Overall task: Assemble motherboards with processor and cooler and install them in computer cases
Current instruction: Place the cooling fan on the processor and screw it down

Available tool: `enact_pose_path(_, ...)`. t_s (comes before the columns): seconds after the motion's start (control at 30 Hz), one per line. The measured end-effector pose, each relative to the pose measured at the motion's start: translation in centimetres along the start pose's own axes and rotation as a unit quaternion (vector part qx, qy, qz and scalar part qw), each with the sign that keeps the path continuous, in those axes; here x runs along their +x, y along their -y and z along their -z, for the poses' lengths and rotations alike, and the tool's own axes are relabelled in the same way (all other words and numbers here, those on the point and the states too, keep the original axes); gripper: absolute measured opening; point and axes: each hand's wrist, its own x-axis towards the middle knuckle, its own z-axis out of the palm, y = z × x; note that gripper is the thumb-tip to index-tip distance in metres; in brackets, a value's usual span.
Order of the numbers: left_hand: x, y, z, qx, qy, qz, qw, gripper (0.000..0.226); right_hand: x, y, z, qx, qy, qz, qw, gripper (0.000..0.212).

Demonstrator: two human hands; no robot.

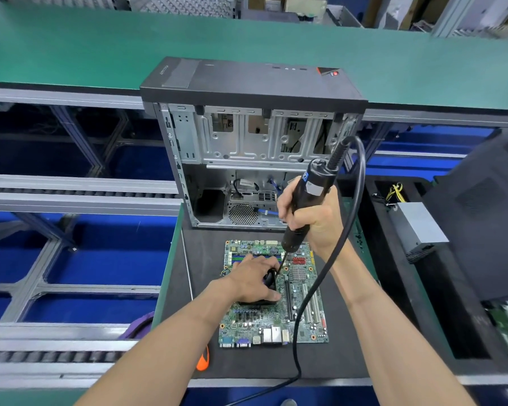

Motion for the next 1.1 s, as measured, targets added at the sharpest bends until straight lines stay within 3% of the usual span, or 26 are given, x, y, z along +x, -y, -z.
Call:
enact_pose_path(0.53, -0.2, -0.1, 0.0, 0.006, 0.007, -0.007, 1.0, 0.045, 0.0, 0.2, 0.0, -0.024, 0.0, 0.008, 1.0, 0.026)
enact_pose_path(0.73, -0.5, -0.4, 0.2, 0.011, 0.014, 0.001, 1.0, 0.046, -0.6, 1.2, -0.5, -0.019, 0.008, -0.026, 0.999, 0.035)
enact_pose_path(0.9, -0.6, -0.3, 0.4, -0.035, 0.0, -0.018, 0.999, 0.062, -1.5, 3.7, -0.6, 0.026, -0.015, 0.028, 0.999, 0.033)
enact_pose_path(1.03, -1.4, 1.1, -0.5, -0.003, -0.098, -0.049, 0.994, 0.081, -2.1, 4.6, -2.0, 0.023, -0.025, 0.038, 0.999, 0.033)
enact_pose_path(1.1, -2.5, 2.3, -1.5, -0.014, -0.198, -0.063, 0.978, 0.071, -2.4, 4.4, -3.0, 0.023, -0.027, 0.038, 0.999, 0.033)
